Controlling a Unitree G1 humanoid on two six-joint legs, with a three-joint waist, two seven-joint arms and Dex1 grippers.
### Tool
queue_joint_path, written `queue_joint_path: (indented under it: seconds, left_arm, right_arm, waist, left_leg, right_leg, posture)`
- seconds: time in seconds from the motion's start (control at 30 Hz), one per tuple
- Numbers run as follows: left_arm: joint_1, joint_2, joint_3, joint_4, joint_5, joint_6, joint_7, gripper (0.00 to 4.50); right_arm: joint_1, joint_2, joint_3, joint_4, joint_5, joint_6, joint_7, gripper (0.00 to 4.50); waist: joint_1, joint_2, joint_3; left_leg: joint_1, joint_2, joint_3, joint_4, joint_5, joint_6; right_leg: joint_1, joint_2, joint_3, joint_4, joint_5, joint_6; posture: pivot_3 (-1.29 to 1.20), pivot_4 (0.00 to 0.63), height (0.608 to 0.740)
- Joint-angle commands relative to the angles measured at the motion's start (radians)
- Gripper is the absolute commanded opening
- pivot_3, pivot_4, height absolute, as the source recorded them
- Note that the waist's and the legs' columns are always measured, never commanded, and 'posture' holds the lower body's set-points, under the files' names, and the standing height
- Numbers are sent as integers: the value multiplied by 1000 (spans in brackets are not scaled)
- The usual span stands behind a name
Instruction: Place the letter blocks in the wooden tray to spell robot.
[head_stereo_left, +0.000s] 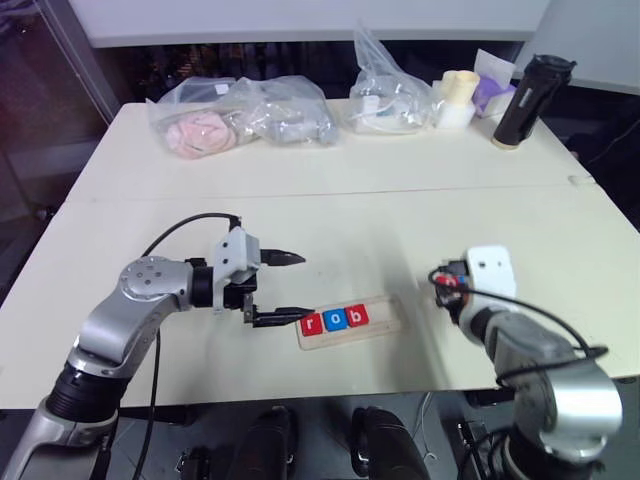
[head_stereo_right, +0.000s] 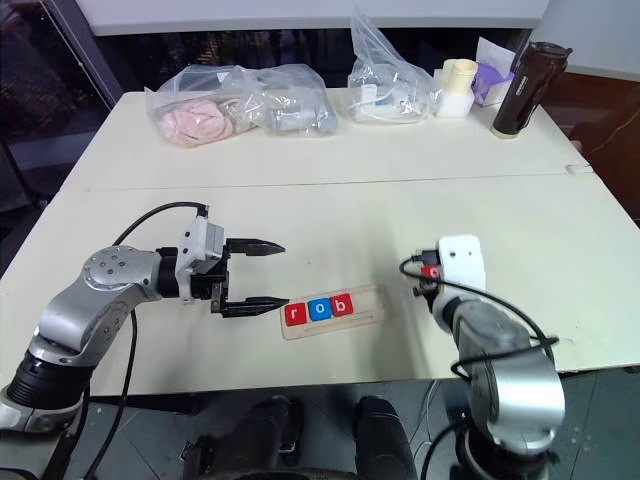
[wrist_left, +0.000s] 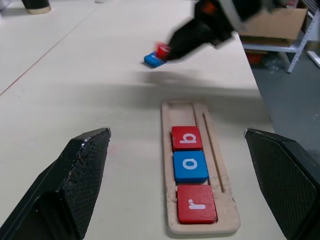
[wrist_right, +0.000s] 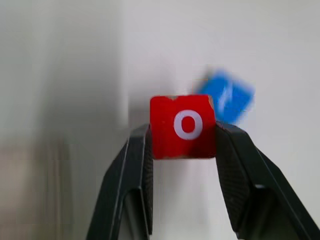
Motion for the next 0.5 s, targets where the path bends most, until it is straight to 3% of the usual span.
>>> queue_joint_path:
  seconds: [0.03, 0.5]
  left_arm:
    - [-12, -7, 4, -5, -7, -21, -13, 4500]
    - [-16, -4, 7, 34, 24, -87, -72, 4500]
  right_arm:
    - [55, 7, 8, -96, 13, 7, -12, 1146]
    - [62, 48, 13, -14, -1, 6, -55, 1146]
  waist:
    - [-2, 0, 0]
    - [1, 0, 0]
  left_leg:
    - [0, 0, 0, 0, 0, 0]
    - [-1, 2, 0, 0, 0, 0]
  right_leg:
    - [0, -1, 0, 0, 0, -1]
    - [-1, -2, -1, -4, 2, -3]
  posture:
    - [0, 150, 740]
    - [0, 150, 740]
